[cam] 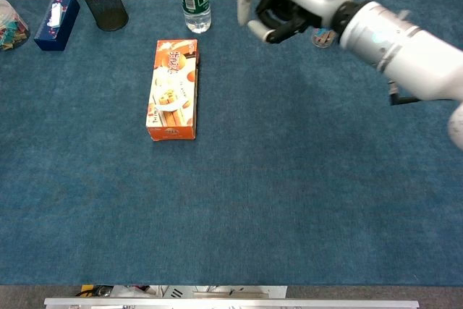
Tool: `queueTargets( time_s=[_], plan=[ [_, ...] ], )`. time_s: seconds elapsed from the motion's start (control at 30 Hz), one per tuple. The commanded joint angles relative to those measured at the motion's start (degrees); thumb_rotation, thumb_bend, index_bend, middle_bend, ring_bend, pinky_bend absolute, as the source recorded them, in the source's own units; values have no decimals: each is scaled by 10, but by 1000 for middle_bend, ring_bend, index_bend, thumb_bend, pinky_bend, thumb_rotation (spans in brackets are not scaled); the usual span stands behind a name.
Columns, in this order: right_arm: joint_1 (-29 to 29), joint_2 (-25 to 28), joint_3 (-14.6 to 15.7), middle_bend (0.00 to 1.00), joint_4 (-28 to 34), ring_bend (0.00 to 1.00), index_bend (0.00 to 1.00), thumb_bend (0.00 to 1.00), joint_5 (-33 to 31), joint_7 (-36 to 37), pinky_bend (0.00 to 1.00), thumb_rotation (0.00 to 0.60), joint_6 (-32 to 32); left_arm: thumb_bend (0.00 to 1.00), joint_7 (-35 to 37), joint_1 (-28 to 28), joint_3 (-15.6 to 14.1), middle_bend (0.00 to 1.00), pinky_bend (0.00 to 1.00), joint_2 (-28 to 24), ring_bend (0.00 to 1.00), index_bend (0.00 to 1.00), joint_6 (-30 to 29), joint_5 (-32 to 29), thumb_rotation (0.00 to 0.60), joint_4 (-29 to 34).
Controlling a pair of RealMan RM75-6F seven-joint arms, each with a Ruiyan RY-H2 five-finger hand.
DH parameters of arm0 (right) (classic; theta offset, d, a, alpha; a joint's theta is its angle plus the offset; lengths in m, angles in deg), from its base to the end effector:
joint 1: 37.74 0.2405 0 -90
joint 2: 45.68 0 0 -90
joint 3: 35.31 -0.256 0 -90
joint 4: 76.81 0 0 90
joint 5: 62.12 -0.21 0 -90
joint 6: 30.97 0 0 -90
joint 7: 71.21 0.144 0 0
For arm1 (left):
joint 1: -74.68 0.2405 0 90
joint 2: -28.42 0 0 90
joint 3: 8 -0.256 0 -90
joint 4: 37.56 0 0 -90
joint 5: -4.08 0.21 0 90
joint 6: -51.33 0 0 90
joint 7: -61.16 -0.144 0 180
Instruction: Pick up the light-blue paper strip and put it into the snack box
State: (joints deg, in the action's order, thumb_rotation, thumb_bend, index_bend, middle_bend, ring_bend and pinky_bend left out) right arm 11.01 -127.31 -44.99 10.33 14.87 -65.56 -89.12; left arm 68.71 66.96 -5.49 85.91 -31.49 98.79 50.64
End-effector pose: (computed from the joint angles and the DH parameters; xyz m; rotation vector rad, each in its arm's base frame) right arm -0.0950 -0.3589 0.0264 1.9359 -0.9913 1.3190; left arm -0.3078 0.1954 0.1886 -1.5797 -0.8054 -0.9286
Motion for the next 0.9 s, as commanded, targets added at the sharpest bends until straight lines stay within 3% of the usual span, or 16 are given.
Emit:
queueTargets(
  time_s=[0.03, 0.17, 0.33, 0.47, 0.67, 0.8, 0.9],
  plan=[
    [-65, 103, 22, 850, 94, 895, 538, 525, -42, -106, 1000, 600, -44, 264, 36, -41, -7, 653, 752, -20, 710, 167, 42, 32, 600, 5],
    [-99, 157, 42, 837, 138, 890, 548, 576, -54, -163, 1000, 600, -65, 308, 44, -82, -8, 728, 824, -19, 783, 167, 78, 54, 600, 0],
    [-138, 186, 57, 832, 159, 889, 555, 594, -60, -196, 1000, 600, -100, 472, 65, -129, -16, 855, 967, -8, 934, 144, 121, 83, 600, -4],
    [-164, 201, 61, 831, 169, 889, 555, 595, -70, -209, 1000, 600, -118, 562, 64, -171, -13, 921, 999, 12, 991, 122, 148, 104, 600, -13],
    [-174, 218, 56, 831, 173, 890, 555, 595, -72, -230, 1000, 600, -119, 673, 53, -235, -8, 959, 1000, 27, 1000, 123, 215, 108, 600, -5],
    [-176, 228, 48, 831, 178, 891, 489, 613, -73, -243, 1000, 600, -119, 876, 38, -269, -7, 978, 1000, 33, 1000, 127, 267, 92, 600, 10],
    [-176, 229, 43, 831, 180, 891, 414, 615, -73, -247, 1000, 600, -119, 963, 29, -284, -6, 987, 1000, 38, 1000, 143, 290, 83, 600, 18]
  ],
)
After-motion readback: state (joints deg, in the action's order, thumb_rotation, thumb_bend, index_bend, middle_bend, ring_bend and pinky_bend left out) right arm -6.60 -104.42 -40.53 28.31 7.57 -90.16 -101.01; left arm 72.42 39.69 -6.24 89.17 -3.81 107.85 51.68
